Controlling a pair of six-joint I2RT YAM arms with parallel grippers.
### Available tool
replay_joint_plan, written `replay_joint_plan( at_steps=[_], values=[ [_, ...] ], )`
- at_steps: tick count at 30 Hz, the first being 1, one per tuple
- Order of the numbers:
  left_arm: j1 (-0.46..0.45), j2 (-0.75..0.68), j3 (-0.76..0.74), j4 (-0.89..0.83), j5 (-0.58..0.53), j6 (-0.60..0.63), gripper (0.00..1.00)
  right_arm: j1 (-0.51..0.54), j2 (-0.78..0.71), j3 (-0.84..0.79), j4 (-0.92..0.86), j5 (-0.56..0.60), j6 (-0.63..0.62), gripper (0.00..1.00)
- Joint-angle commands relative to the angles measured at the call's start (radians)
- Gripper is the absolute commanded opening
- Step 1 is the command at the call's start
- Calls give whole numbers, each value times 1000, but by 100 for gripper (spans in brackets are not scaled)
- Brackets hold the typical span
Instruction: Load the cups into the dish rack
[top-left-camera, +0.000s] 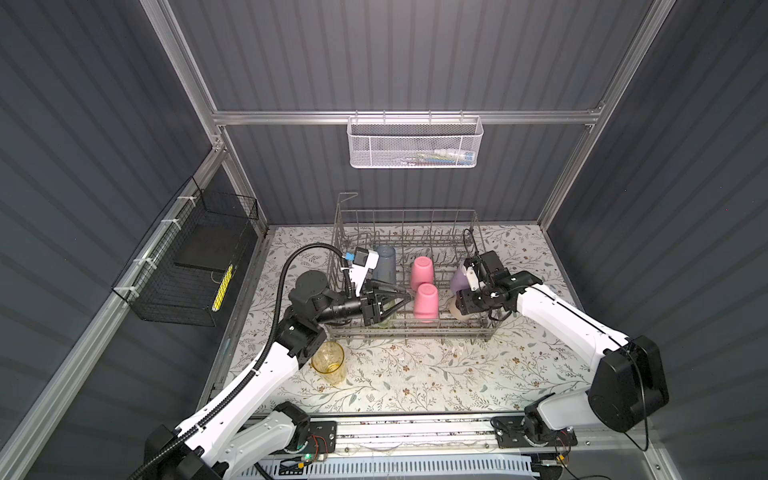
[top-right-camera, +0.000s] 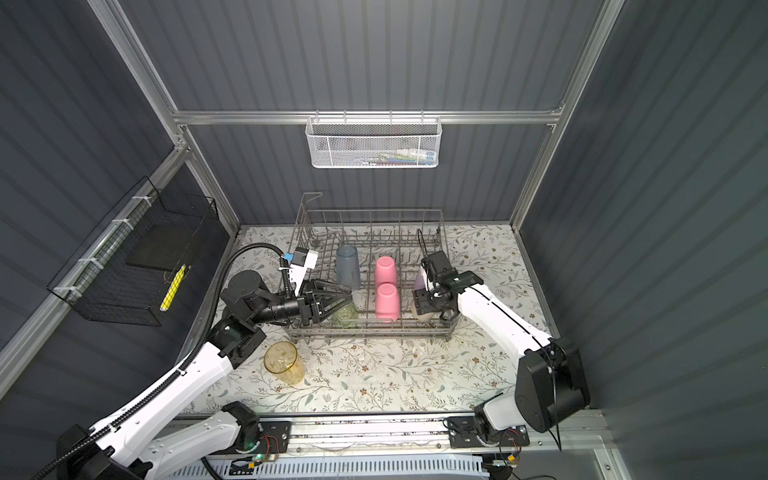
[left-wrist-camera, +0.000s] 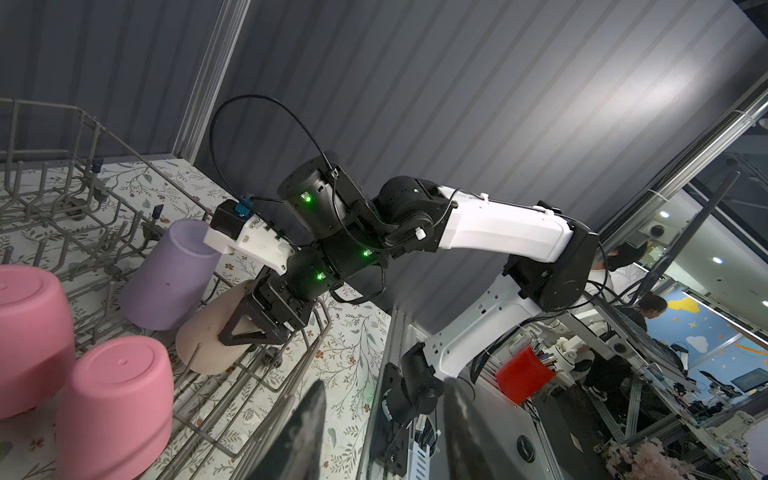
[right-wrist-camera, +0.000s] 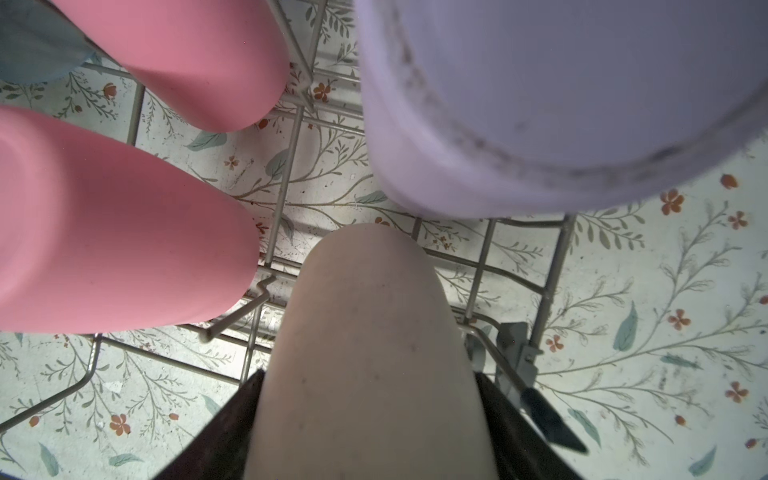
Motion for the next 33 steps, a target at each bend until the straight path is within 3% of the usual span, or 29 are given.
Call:
replay_joint_plan(
  at_steps=[1,14,21,33],
  values=[
    [8,-12,-10,0,13,23,46,0,11,-16,-71,29,24,69],
    [8,-21,-19,3,12,25,46,2,-22,2,-94,61,33,80],
    [8,-28,-24,0,11,23,46,3,-45,11,-101,75,39,81],
    [8,-36,-22,-9,4,32,45,3,-222,70,-139,107,48,81]
  ],
)
